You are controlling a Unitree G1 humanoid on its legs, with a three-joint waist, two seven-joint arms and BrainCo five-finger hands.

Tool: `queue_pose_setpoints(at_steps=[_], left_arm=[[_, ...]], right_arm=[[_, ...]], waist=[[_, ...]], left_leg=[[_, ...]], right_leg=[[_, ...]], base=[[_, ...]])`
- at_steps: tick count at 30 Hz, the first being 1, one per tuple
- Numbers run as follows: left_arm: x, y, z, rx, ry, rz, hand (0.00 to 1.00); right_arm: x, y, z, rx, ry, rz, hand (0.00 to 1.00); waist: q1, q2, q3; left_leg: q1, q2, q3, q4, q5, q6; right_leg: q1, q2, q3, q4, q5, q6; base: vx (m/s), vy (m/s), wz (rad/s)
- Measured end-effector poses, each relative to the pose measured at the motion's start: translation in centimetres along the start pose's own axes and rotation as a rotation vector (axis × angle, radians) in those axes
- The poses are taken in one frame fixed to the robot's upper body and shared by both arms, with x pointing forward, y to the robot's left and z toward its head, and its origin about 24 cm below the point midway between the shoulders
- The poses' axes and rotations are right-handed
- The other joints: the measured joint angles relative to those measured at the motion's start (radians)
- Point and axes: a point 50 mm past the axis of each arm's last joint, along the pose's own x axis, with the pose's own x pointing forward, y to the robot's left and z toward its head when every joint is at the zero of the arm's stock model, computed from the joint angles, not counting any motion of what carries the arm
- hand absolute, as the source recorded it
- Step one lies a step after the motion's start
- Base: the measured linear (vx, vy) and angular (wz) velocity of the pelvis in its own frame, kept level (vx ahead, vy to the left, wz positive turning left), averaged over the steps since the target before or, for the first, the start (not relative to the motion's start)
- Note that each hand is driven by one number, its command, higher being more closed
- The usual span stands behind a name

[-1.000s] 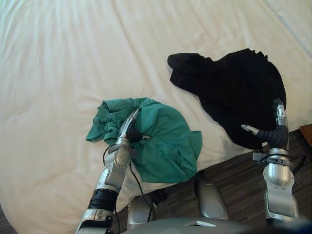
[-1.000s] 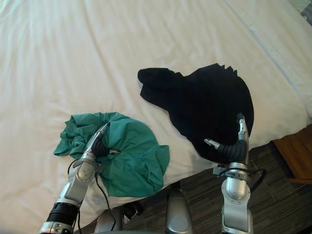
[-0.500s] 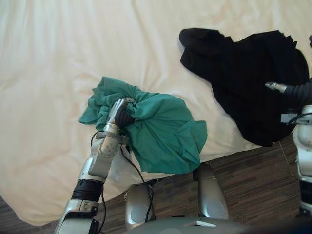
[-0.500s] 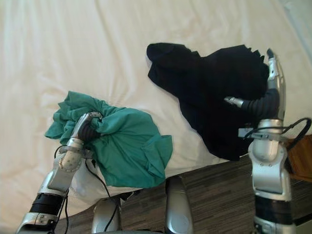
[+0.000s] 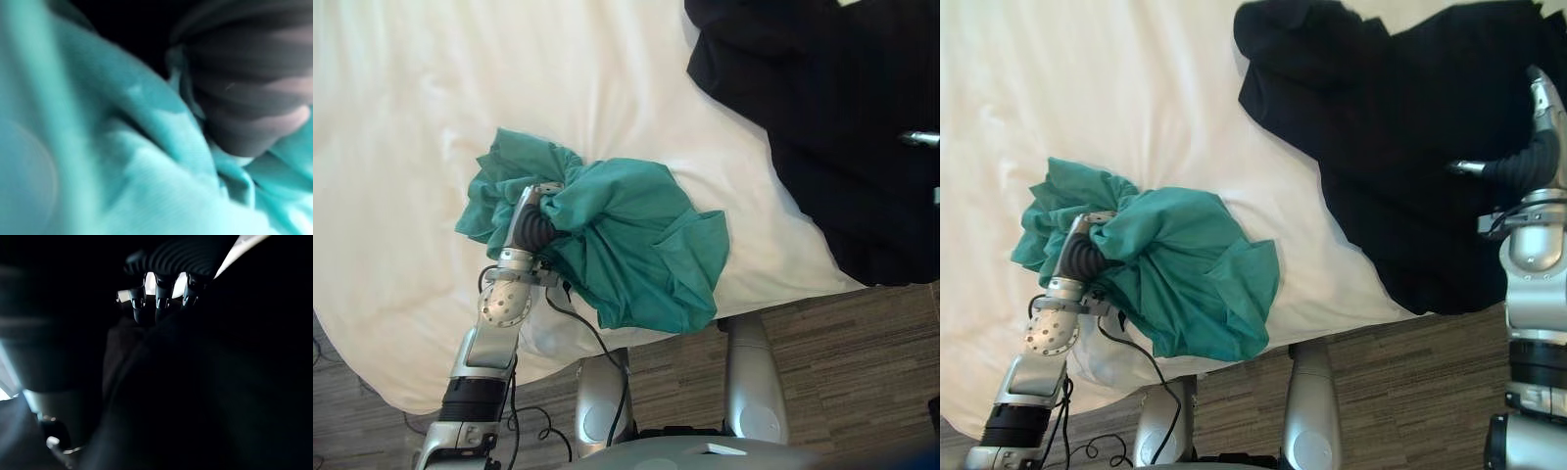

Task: Tidy the bed and pick cloth on bed and put in laundry

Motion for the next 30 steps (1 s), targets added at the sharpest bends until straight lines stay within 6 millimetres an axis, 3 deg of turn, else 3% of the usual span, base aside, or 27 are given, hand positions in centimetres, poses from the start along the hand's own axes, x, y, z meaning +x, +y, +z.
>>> queue_pose_setpoints(at_steps=[3, 4, 13, 16, 20, 23, 26, 30], left_arm=[[-0.3, 0.7, 0.0, -0.01, -0.008, 0.021, 1.0], [-0.3, 0.9, 0.0, -0.003, -0.01, 0.021, 1.0], [-0.7, 2.0, -0.5, 0.025, 0.008, -0.021, 1.0], [-1.0, 1.5, -1.4, 0.015, 0.053, -0.046, 1.0], [-2.6, -0.8, -4.6, -0.059, 0.239, -0.09, 1.0], [-4.0, -2.5, -6.6, -0.098, 0.372, -0.125, 1.0], [-5.2, -3.8, -8.0, -0.126, 0.47, -0.151, 1.0], [-6.9, -5.6, -9.3, -0.177, 0.583, -0.164, 1.0]], right_arm=[[1.0, -0.6, 0.8, 0.005, -0.039, 0.002, 0.0], [1.3, -0.6, 1.0, -0.007, -0.048, 0.018, 1.0], [1.4, -0.3, 0.6, -0.027, -0.049, 0.079, 1.0], [0.6, 1.3, -0.4, 0.025, -0.006, 0.106, 1.0], [-4.6, 7.2, -3.8, 0.164, 0.172, 0.237, 1.0], [-10.1, 12.2, -5.4, 0.252, 0.319, 0.383, 1.0], [-14.8, 15.7, -5.9, 0.368, 0.459, 0.461, 1.0], [-19.4, 18.4, -6.3, 0.453, 0.622, 0.516, 1.0]], waist=[[-0.001, 0.011, 0.002], [-0.001, 0.011, 0.002], [0.0, 0.013, 0.0], [0.001, 0.009, -0.002], [0.021, -0.016, -0.063], [0.026, -0.055, -0.133], [0.026, -0.089, -0.19], [0.024, -0.11, -0.26]], left_leg=[[-0.019, -0.008, 0.0, -0.026, 0.021, -0.003], [-0.02, -0.01, 0.001, -0.036, 0.028, -0.004], [-0.017, -0.017, -0.031, -0.075, 0.069, -0.012], [0.028, -0.016, -0.053, -0.103, 0.089, -0.022], [0.161, -0.012, -0.08, -0.162, 0.106, -0.047], [0.243, -0.01, -0.09, -0.185, 0.109, -0.051], [0.312, -0.013, -0.105, -0.215, 0.11, -0.054], [0.382, -0.026, -0.117, -0.264, 0.116, -0.064]], right_leg=[[-0.031, -0.002, -0.003, 0.005, 0.0, 0.0], [-0.036, -0.002, -0.003, 0.006, 0.0, 0.0], [-0.033, -0.006, -0.039, 0.022, -0.011, -0.02], [0.02, -0.004, -0.073, 0.019, -0.02, -0.033], [0.163, 0.006, -0.122, -0.002, -0.053, -0.049], [0.262, 0.007, -0.155, -0.013, -0.082, -0.053], [0.348, 0.008, -0.183, -0.042, -0.094, -0.048], [0.433, 0.008, -0.207, -0.089, -0.095, -0.042]], base=[[0.02, -0.04, 0.06], [0.0, -0.039, 0.05], [-0.01, -0.05, 0.11], [0.04, -0.072, 0.15], [0.09, -0.086, 0.12], [0.1, -0.063, 0.2], [0.08, -0.027, 0.18], [0.07, 0.016, 0.13]])
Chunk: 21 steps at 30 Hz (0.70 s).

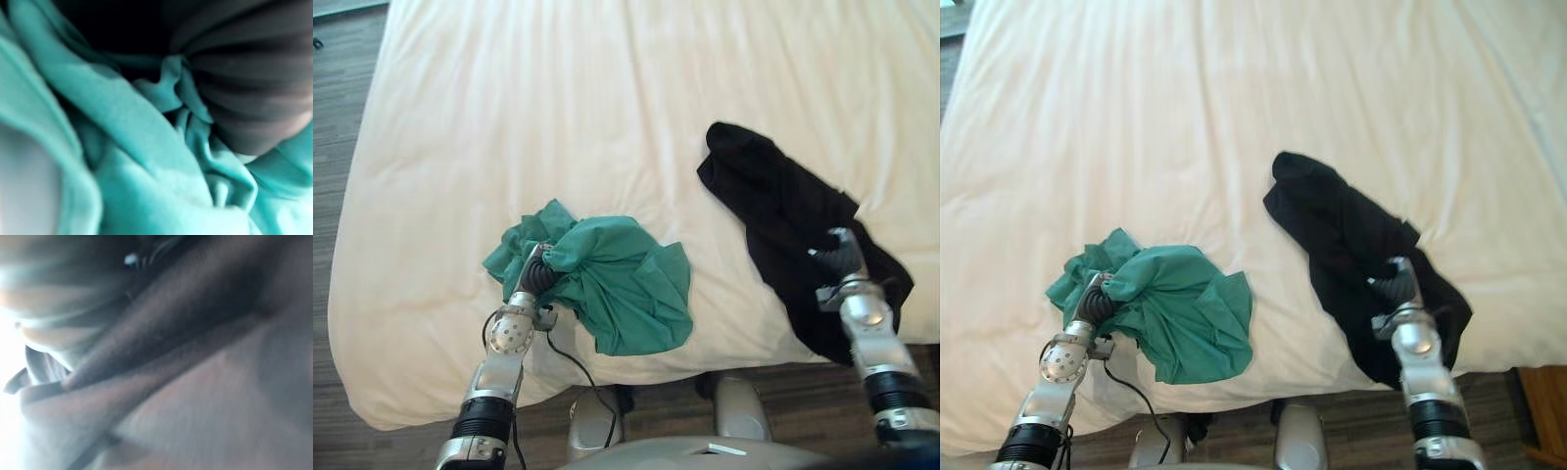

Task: Tidy the bed and pick cloth on bed and put in laundry

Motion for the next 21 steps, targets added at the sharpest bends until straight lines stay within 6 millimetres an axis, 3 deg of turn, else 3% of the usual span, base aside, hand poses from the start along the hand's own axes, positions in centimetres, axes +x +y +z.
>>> queue_pose_setpoints(at_steps=[2, 5, 13, 14, 16, 18, 21], left_arm=[[-0.5, -1.1, -1.8, -0.037, 0.085, -0.021, 1.0], [-1.1, -1.8, -3.6, -0.16, 0.171, -0.025, 1.0], [-1.2, -3.5, -5.2, -0.321, 0.28, -0.027, 1.0], [-1.0, -3.9, -5.0, -0.348, 0.284, -0.029, 1.0], [-0.1, -4.6, -4.2, -0.406, 0.272, -0.023, 1.0], [1.0, -5.1, -3.3, -0.48, 0.264, 0.005, 1.0], [0.6, -6.4, -3.5, -0.604, 0.295, 0.028, 1.0]], right_arm=[[-1.0, 1.4, -2.8, 0.032, 0.114, 0.023, 1.0], [-1.9, 1.9, -5.2, 0.057, 0.224, 0.031, 1.0], [-4.3, 1.7, -9.5, 0.078, 0.421, 0.006, 1.0], [-4.8, 1.5, -10.1, 0.08, 0.44, -0.004, 1.0], [-5.2, 1.3, -10.3, 0.115, 0.455, -0.026, 1.0], [-6.0, 1.3, -10.8, 0.197, 0.476, -0.061, 1.0], [-7.9, 1.0, -12.1, 0.296, 0.521, -0.119, 1.0]], waist=[[-0.003, -0.004, -0.056], [-0.02, -0.006, -0.113], [-0.033, -0.02, -0.151], [-0.04, -0.021, -0.152], [-0.021, -0.022, -0.15], [-0.03, -0.032, -0.148], [-0.032, -0.045, -0.15]], left_leg=[[0.055, -0.009, -0.023, -0.055, 0.012, -0.017], [0.096, -0.016, -0.063, -0.115, 0.033, -0.024], [0.171, -0.024, -0.164, -0.173, 0.056, -0.037], [0.171, -0.022, -0.199, -0.177, 0.057, -0.036], [0.137, -0.014, -0.24, -0.165, 0.057, -0.035], [0.084, -0.019, -0.325, -0.15, 0.07, -0.024], [0.086, -0.04, -0.416, -0.196, 0.115, -0.036]], right_leg=[[0.067, 0.011, -0.022, -0.056, 0.006, 0.01], [0.14, 0.026, -0.061, -0.123, 0.02, 0.019], [0.282, 0.041, -0.154, -0.166, 0.013, 0.024], [0.274, 0.043, -0.135, -0.104, -0.005, 0.011], [0.228, 0.056, -0.039, -0.043, -0.02, 0.01], [0.208, 0.075, 0.07, 0.004, -0.049, 0.014], [0.272, 0.083, 0.082, -0.035, -0.107, -0.015]], base=[[0.09, 0.026, 0.16], [0.12, 0.015, 0.32], [0.08, -0.009, 0.38], [0.03, -0.028, 0.52], [-0.04, -0.03, 0.52], [-0.14, -0.076, 0.86], [-0.12, -0.096, 1.06]])
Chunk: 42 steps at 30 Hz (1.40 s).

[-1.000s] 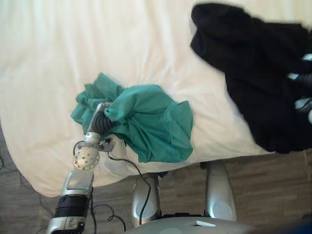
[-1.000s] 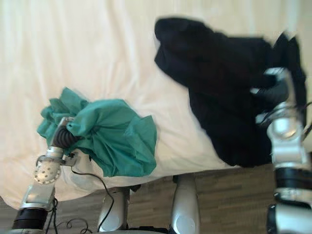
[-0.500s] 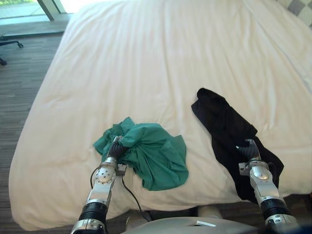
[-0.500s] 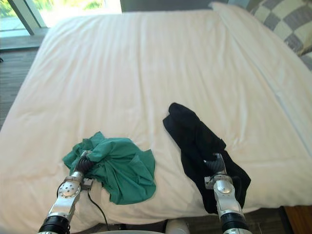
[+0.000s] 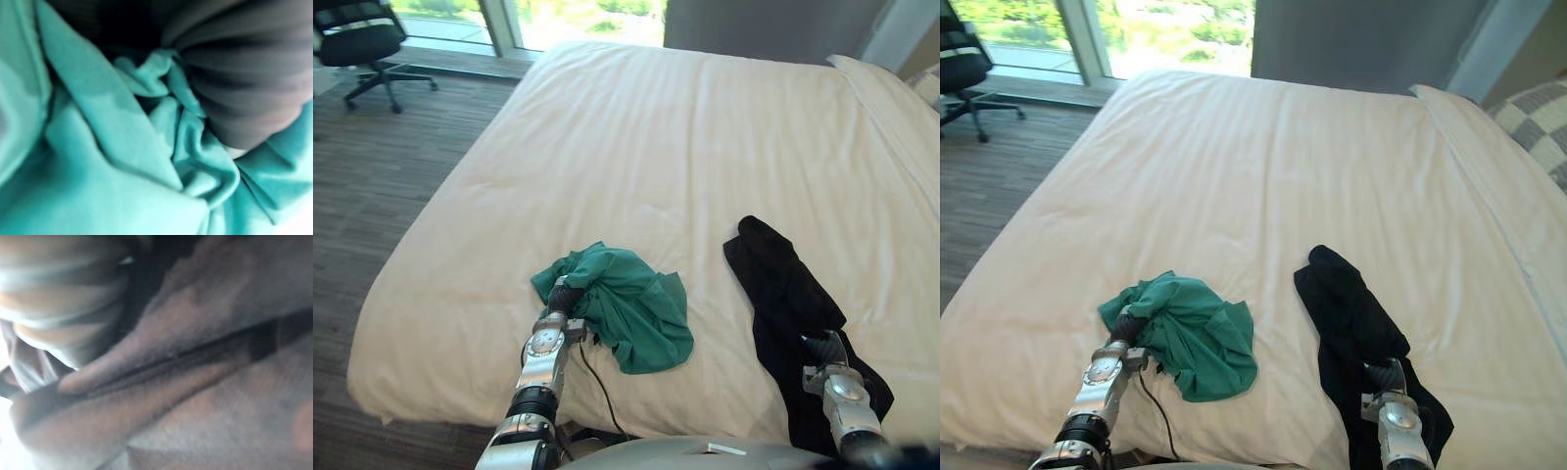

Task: Tidy the bed and pick cloth on bed and put in laundry

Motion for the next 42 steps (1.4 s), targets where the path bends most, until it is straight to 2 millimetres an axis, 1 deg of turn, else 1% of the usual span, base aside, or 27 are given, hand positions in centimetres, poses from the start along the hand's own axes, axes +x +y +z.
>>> queue_pose_setpoints(at_steps=[1, 5, 7, 8, 10, 11, 12, 13, 15, 16, 17, 18, 19, 20, 21, 25, 27, 28, 29, 30, 31, 32, 34, 35, 37, 39, 42], left_arm=[[-0.1, -0.6, -0.4, -0.048, 0.009, 0.0, 1.0], [-0.7, -2.3, -0.8, -0.167, -0.001, -0.005, 1.0], [-0.6, -2.6, -0.2, -0.167, -0.02, -0.021, 1.0], [-0.7, -2.5, 0.0, -0.187, -0.031, -0.017, 1.0], [-1.1, -1.8, -0.5, -0.216, -0.02, 0.026, 1.0], [-1.6, -1.2, -1.4, -0.216, 0.02, 0.066, 1.0], [-1.9, -1.0, -2.0, -0.217, 0.041, 0.081, 1.0], [-2.6, -0.6, -3.4, -0.219, 0.09, 0.109, 1.0], [-4.1, 0.9, -6.1, -0.207, 0.204, 0.187, 1.0], [-4.6, 1.3, -7.1, -0.204, 0.258, 0.212, 1.0], [-5.1, 1.8, -7.7, -0.201, 0.281, 0.233, 1.0], [-5.6, 2.9, -8.2, -0.184, 0.308, 0.272, 1.0], [-5.8, 3.7, -8.3, -0.167, 0.319, 0.288, 1.0], [-6.3, 3.8, -8.8, -0.16, 0.34, 0.29, 1.0], [-6.6, 3.5, -9.2, -0.15, 0.357, 0.276, 1.0], [-6.1, 4.0, -8.5, -0.091, 0.339, 0.252, 1.0], [-6.0, 4.2, -8.3, -0.076, 0.335, 0.249, 1.0], [-5.8, 4.7, -7.9, -0.065, 0.322, 0.255, 1.0], [-5.7, 5.5, -7.4, -0.047, 0.307, 0.269, 1.0], [-5.9, 5.7, -7.3, -0.044, 0.304, 0.272, 1.0], [-6.2, 5.7, -7.5, -0.049, 0.305, 0.273, 1.0], [-6.2, 5.7, -7.4, -0.046, 0.299, 0.27, 1.0], [-5.9, 5.5, -7.0, -0.047, 0.282, 0.263, 1.0], [-5.6, 5.1, -6.4, -0.043, 0.253, 0.245, 1.0], [-5.4, 5.2, -5.8, -0.034, 0.226, 0.24, 1.0], [-5.0, 4.4, -5.5, -0.01, 0.215, 0.199, 1.0], [-5.3, 3.0, -6.3, 0.015, 0.243, 0.14, 1.0]], right_arm=[[-0.4, -0.8, -0.9, 0.036, 0.023, -0.027, 1.0], [-1.5, -2.5, -2.8, 0.066, 0.071, -0.098, 1.0], [-2.0, -3.1, -3.4, 0.067, 0.088, -0.126, 1.0], [-2.3, -3.5, -3.8, 0.064, 0.103, -0.15, 1.0], [-2.9, -4.1, -4.8, 0.064, 0.132, -0.192, 1.0], [-3.3, -4.8, -5.3, 0.062, 0.154, -0.224, 1.0], [-3.4, -5.2, -5.3, 0.056, 0.155, -0.233, 1.0], [-3.5, -5.5, -5.5, 0.053, 0.161, -0.244, 1.0], [-3.7, -6.5, -5.7, 0.029, 0.175, -0.271, 1.0], [-4.2, -7.3, -6.3, 0.021, 0.204, -0.303, 1.0], [-4.3, -7.3, -6.6, 0.024, 0.219, -0.309, 1.0], [-4.4, -6.9, -7.0, 0.043, 0.23, -0.305, 1.0], [-4.4, -6.4, -7.0, 0.051, 0.224, -0.295, 1.0], [-4.5, -6.7, -6.8, 0.045, 0.218, -0.299, 1.0], [-4.4, -7.3, -6.6, 0.034, 0.209, -0.315, 1.0], [-4.8, -6.3, -7.4, 0.057, 0.237, -0.302, 1.0], [-4.8, -6.2, -7.4, 0.059, 0.236, -0.301, 1.0], [-4.8, -6.1, -7.3, 0.061, 0.228, -0.3, 1.0], [-4.8, -5.5, -7.3, 0.064, 0.223, -0.281, 1.0], [-4.8, -5.3, -7.2, 0.057, 0.216, -0.269, 1.0], [-5.1, -5.5, -7.2, 0.049, 0.209, -0.269, 1.0], [-5.1, -5.2, -7.4, 0.055, 0.221, -0.266, 1.0], [-5.1, -5.0, -7.4, 0.046, 0.226, -0.258, 1.0], [-5.2, -4.1, -7.9, 0.031, 0.245, -0.229, 1.0], [-5.5, -2.6, -8.4, 0.025, 0.265, -0.186, 1.0], [-6.4, -2.3, -9.5, 0.038, 0.301, -0.184, 1.0], [-8.6, -3.0, -11.5, 0.032, 0.364, -0.207, 1.0]], waist=[[-0.002, -0.005, 0.0], [0.041, -0.018, 0.005], [0.038, -0.036, 0.004], [0.037, -0.043, 0.007], [0.035, -0.049, 0.009], [0.04, -0.058, 0.01], [0.049, -0.047, 0.016], [0.06, -0.028, 0.03], [0.045, -0.002, 0.039], [0.015, 0.01, 0.042], [0.001, -0.015, 0.043], [0.006, -0.064, 0.059], [0.009, -0.087, 0.081], [0.007, -0.063, 0.086], [0.004, -0.018, 0.093], [0.007, -0.023, 0.097], [0.006, -0.022, 0.098], [-0.005, -0.069, 0.094], [0.003, -0.109, 0.108], [0.02, -0.096, 0.117], [0.035, -0.058, 0.108], [0.037, -0.059, 0.113], [0.036, -0.053, 0.112], [0.027, -0.034, 0.114], [0.005, -0.033, 0.113], [-0.015, -0.031, 0.114], [-0.021, -0.034, 0.113]], left_leg=[[0.002, -0.01, -0.054, -0.034, 0.032, 0.004], [-0.077, -0.033, -0.107, -0.027, 0.145, 0.04], [-0.136, -0.063, -0.067, -0.027, 0.204, 0.105], [-0.167, -0.08, 0.085, -0.01, 0.169, 0.209], [-0.176, -0.052, 0.411, 0.026, 0.056, 0.279], [-0.175, -0.036, 0.532, 0.081, 0.031, 0.362], [-0.178, -0.028, 0.532, 0.109, 0.061, 0.375], [-0.182, -0.031, 0.505, 0.127, 0.077, 0.349], [-0.201, -0.054, 0.397, 0.105, 0.097, 0.242], [-0.213, -0.086, 0.362, 0.063, 0.04, 0.208], [-0.211, -0.1, 0.391, 0.059, -0.024, 0.184], [-0.226, -0.103, 0.47, 0.188, -0.079, 0.244], [-0.228, -0.083, 0.484, 0.326, -0.092, 0.269], [-0.209, -0.047, 0.482, 0.392, -0.098, 0.264], [-0.183, -0.052, 0.418, 0.309, -0.133, 0.205], [-0.098, -0.163, 0.303, 0.035, 0.017, 0.197], [-0.081, -0.197, 0.282, -0.026, 0.008, 0.183], [-0.091, -0.228, 0.356, 0.011, -0.089, 0.135], [-0.16, -0.174, 0.427, 0.294, -0.168, 0.278], [-0.182, -0.131, 0.419, 0.426, -0.198, 0.275], [-0.164, -0.058, 0.389, 0.479, -0.248, 0.177], [-0.15, -0.075, 0.336, 0.45, -0.288, 0.174], [-0.115, -0.099, 0.3, 0.361, -0.24, 0.196], [-0.101, -0.1, 0.247, 0.3, -0.201, 0.201], [-0.081, -0.12, 0.168, 0.233, -0.16, 0.198], [-0.053, -0.149, 0.07, 0.17, -0.12, 0.19], [-0.013, -0.193, -0.041, 0.107, -0.079, 0.177]], right_leg=[[0.02, 0.003, -0.033, -0.027, -0.034, -0.019], [0.03, 0.004, -0.186, -0.046, -0.03, -0.021], [0.016, -0.023, -0.274, -0.045, -0.022, -0.033], [0.011, -0.037, -0.33, -0.048, -0.016, -0.04], [0.038, -0.04, -0.392, -0.061, 0.002, -0.024], [0.048, -0.056, -0.41, -0.047, 0.013, -0.014], [0.054, -0.055, -0.409, -0.042, 0.018, -0.017], [0.049, -0.059, -0.403, -0.029, 0.018, -0.017], [0.065, -0.005, -0.351, -0.1, -0.012, -0.042], [0.083, 0.018, -0.384, -0.14, -0.004, -0.053], [0.09, -0.013, -0.419, -0.169, 0.018, -0.06], [0.097, -0.072, -0.484, -0.167, 0.06, -0.012], [0.112, -0.1, -0.509, -0.153, 0.067, 0.0], [0.113, -0.097, -0.54, -0.136, 0.071, 0.007], [0.114, -0.071, -0.565, -0.114, 0.069, 0.014], [0.125, -0.089, -0.607, -0.111, 0.1, 0.052], [0.14, -0.098, -0.608, -0.117, 0.086, 0.055], [0.144, -0.14, -0.637, -0.159, 0.079, 0.071], [0.135, -0.211, -0.677, -0.098, 0.07, 0.057], [0.124, -0.224, -0.67, -0.056, 0.054, 0.038], [0.136, -0.199, -0.664, -0.021, 0.034, 0.033], [0.126, -0.214, -0.649, 0.055, 0.008, -0.004], [0.054, -0.243, -0.57, 0.193, 0.065, -0.065], [-0.002, -0.187, -0.443, 0.223, 0.054, -0.018], [-0.043, -0.106, -0.315, 0.208, 0.025, 0.009], [-0.074, -0.016, -0.182, 0.173, 0.017, 0.016], [-0.104, 0.034, -0.074, 0.108, 0.021, 0.017]], base=[[-0.13, -0.115, 1.24], [-0.1, -0.074, 1.02], [-0.08, 0.045, 1.32], [-0.06, 0.083, 1.43], [0.08, 0.06, 1.26], [0.16, 0.075, 0.91], [0.11, 0.088, 0.64], [0.02, 0.096, 0.64], [-0.08, 0.069, 1.23], [-0.12, 0.039, 1.6], [-0.08, 0.08, 1.72], [-0.01, 0.057, 1.08], [0.03, 0.031, 1.03], [0.01, 0.046, 0.95], [0.0, 0.093, 0.94], [-0.06, 0.101, 0.96], [-0.15, 0.092, 0.75], [-0.08, 0.111, 0.51], [-0.02, 0.087, 0.23], [0.04, 0.045, -0.14], [0.04, 0.07, -0.05], [0.02, 0.089, 0.17], [0.05, 0.101, 0.63], [0.07, 0.093, 0.94], [0.06, 0.026, 1.24], [0.09, -0.027, 1.44], [0.11, -0.06, 1.26]])
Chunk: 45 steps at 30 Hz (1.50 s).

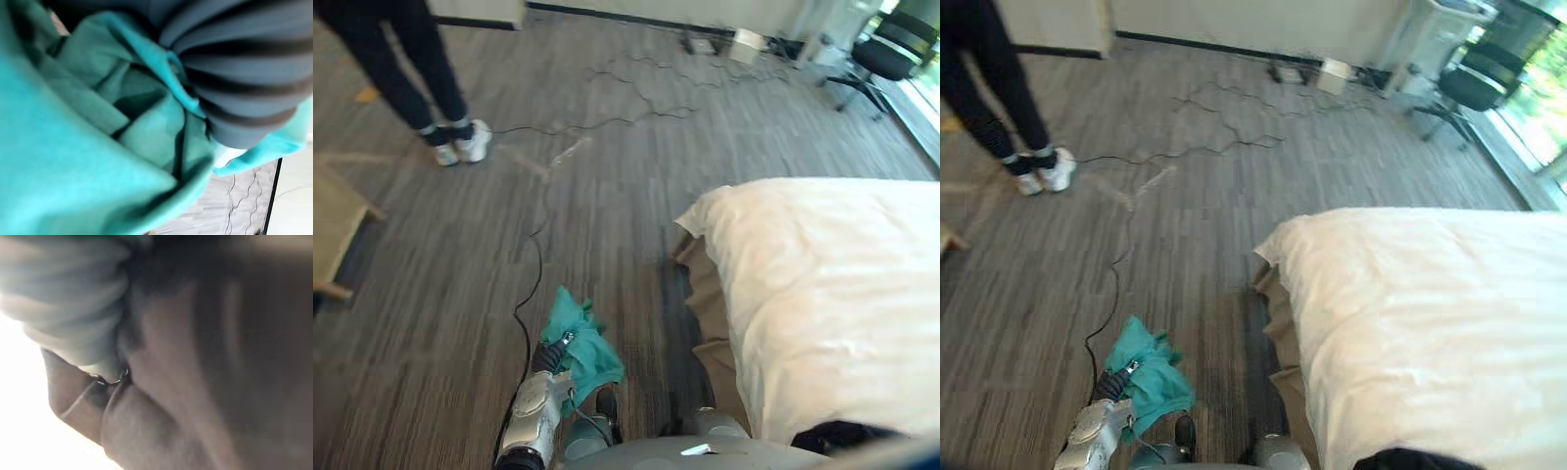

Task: Tidy the bed and pick cloth on bed and put in laundry

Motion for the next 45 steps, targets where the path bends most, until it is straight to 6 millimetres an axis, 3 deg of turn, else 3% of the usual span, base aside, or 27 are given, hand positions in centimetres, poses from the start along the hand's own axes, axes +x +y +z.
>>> queue_pose_setpoints(at_steps=[1, 2, 3, 5, 9, 10, 13, 15, 17, 20, 24, 26, 31, 32, 38, 44, 45], left_arm=[[0.0, -0.2, -0.1, 0.003, 0.003, -0.007, 1.0], [-0.2, -0.4, -0.3, 0.014, 0.006, -0.015, 1.0], [-0.2, -0.3, -0.2, 0.02, 0.001, -0.015, 1.0], [-0.7, -0.2, -0.2, 0.019, -0.014, -0.019, 1.0], [-1.5, -1.0, 0.3, 0.02, -0.064, -0.049, 1.0], [-1.8, -1.1, 0.5, 0.011, -0.081, -0.05, 1.0], [-3.4, -0.4, 1.3, -0.019, -0.152, -0.036, 1.0], [-4.3, 0.1, 1.1, -0.011, -0.174, -0.024, 1.0], [-4.4, 0.1, 0.9, -0.008, -0.171, -0.028, 1.0], [-4.6, 0.0, 0.5, -0.01, -0.157, -0.033, 1.0], [-4.5, -0.5, -0.1, -0.006, -0.13, -0.049, 1.0], [-4.4, -0.6, -0.5, -0.005, -0.113, -0.049, 1.0], [-4.2, -1.1, -0.8, 0.007, -0.093, -0.067, 1.0], [-4.1, -1.3, -1.4, 0.034, -0.07, -0.078, 1.0], [-4.1, -1.4, -1.4, 0.033, -0.069, -0.08, 1.0], [-3.7, -3.0, -2.5, 0.069, -0.019, -0.095, 1.0], [-3.6, -3.1, -2.4, 0.064, -0.023, -0.083, 1.0]], right_arm=[[-0.2, -0.2, -0.4, 0.001, 0.008, -0.004, 1.0], [-0.7, -0.6, -1.3, 0.001, 0.029, -0.012, 1.0], [-0.9, -0.4, -1.5, 0.007, 0.034, -0.011, 1.0], [-1.1, 0.3, -1.4, 0.036, 0.025, 0.004, 1.0], [-1.7, 1.2, -0.4, 0.063, -0.025, 0.047, 1.0], [-2.0, 1.7, 0.6, 0.054, -0.074, 0.078, 1.0], [-3.0, 3.7, 3.3, 0.035, -0.215, 0.203, 1.0], [-3.5, 5.0, 3.5, -0.017, -0.255, 0.282, 1.0], [-3.9, 7.0, 3.8, -0.067, -0.274, 0.386, 1.0], [-4.0, 8.8, 4.7, -0.06, -0.299, 0.444, 1.0], [-3.9, 10.5, 5.7, -0.057, -0.315, 0.5, 1.0], [-4.0, 11.2, 6.0, -0.043, -0.323, 0.513, 1.0], [-4.1, 11.6, 6.0, -0.033, -0.316, 0.521, 1.0], [-3.6, 13.4, 8.2, -0.025, -0.36, 0.553, 1.0], [-3.6, 13.4, 8.1, -0.027, -0.356, 0.55, 1.0], [-2.4, 14.0, 7.3, -0.057, -0.288, 0.485, 1.0], [-2.3, 14.2, 7.4, -0.064, -0.286, 0.472, 1.0]], waist=[[-0.001, -0.002, 0.001], [0.001, -0.024, -0.001], [0.003, -0.033, 0.0], [0.005, -0.03, 0.0], [0.008, -0.025, 0.002], [0.024, -0.018, 0.0], [0.032, 0.018, -0.001], [0.037, 0.049, -0.014], [0.06, 0.076, -0.036], [0.062, 0.093, -0.045], [0.064, 0.089, -0.053], [0.062, 0.073, -0.054], [0.059, 0.056, -0.06], [0.055, 0.061, -0.047], [0.055, 0.061, -0.047], [0.056, 0.072, -0.038], [0.06, 0.069, -0.025]], left_leg=[[0.006, -0.007, -0.01, -0.007, 0.008, -0.002], [0.015, -0.036, -0.031, -0.039, 0.028, -0.007], [0.02, -0.044, -0.034, -0.052, 0.033, -0.01], [0.037, -0.023, -0.025, -0.1, 0.063, -0.016], [0.058, -0.001, -0.006, -0.132, 0.083, -0.02], [0.067, 0.001, 0.007, -0.132, 0.08, -0.025], [0.083, 0.002, 0.026, -0.132, 0.074, -0.032], [0.086, 0.001, 0.03, -0.137, 0.06, -0.031], [0.088, 0.0, 0.04, -0.138, 0.05, -0.019], [0.09, 0.0, 0.049, -0.138, 0.046, -0.012], [0.105, 0.0, 0.05, -0.138, 0.04, -0.021], [0.104, 0.0, 0.05, -0.138, 0.041, -0.019], [0.122, -0.008, 0.054, -0.133, 0.04, -0.021], [0.141, -0.006, 0.056, -0.139, 0.03, -0.025], [0.143, -0.006, 0.061, -0.138, 0.03, -0.025], [0.151, 0.002, 0.098, -0.132, 0.03, -0.027], [0.132, 0.005, 0.108, -0.096, 0.011, -0.045]], right_leg=[[-0.004, -0.003, 0.013, -0.02, 0.007, 0.002], [-0.003, -0.034, 0.028, -0.09, 0.063, 0.006], [-0.001, -0.043, 0.027, -0.102, 0.062, -0.015], [0.006, -0.021, 0.021, -0.143, 0.078, -0.036], [0.036, 0.008, 0.031, -0.203, 0.115, -0.039], [0.04, 0.013, 0.054, -0.21, 0.121, -0.034], [0.061, 0.016, 0.072, -0.24, 0.136, -0.024], [0.072, 0.017, 0.073, -0.254, 0.138, -0.019], [0.075, 0.016, 0.077, -0.264, 0.142, -0.016], [0.087, 0.015, 0.075, -0.279, 0.151, -0.021], [0.11, 0.016, 0.072, -0.295, 0.154, -0.026], [0.115, 0.016, 0.072, -0.304, 0.154, -0.026], [0.147, 0.012, 0.071, -0.33, 0.154, -0.026], [0.176, 0.017, 0.067, -0.356, 0.154, -0.027], [0.176, 0.017, 0.069, -0.357, 0.155, -0.027], [0.177, 0.025, 0.101, -0.355, 0.165, -0.029], [0.174, 0.024, 0.108, -0.352, 0.167, -0.031]], base=[[0.14, -0.088, 1.01], [0.1, -0.083, 0.63], [0.09, -0.1, 0.44], [0.06, -0.101, -0.1], [0.05, -0.073, -0.19], [0.03, 0.007, -0.38], [0.01, 0.032, -0.21], [-0.02, 0.046, -0.05], [-0.01, 0.053, -0.06], [0.01, 0.017, 0.0], [0.06, -0.003, 0.01], [0.09, -0.01, 0.02], [0.1, 0.004, 0.04], [0.0, 0.0, 0.0], [0.0, 0.0, -0.01], [-0.02, -0.003, -0.15], [-0.08, -0.028, -0.14]])
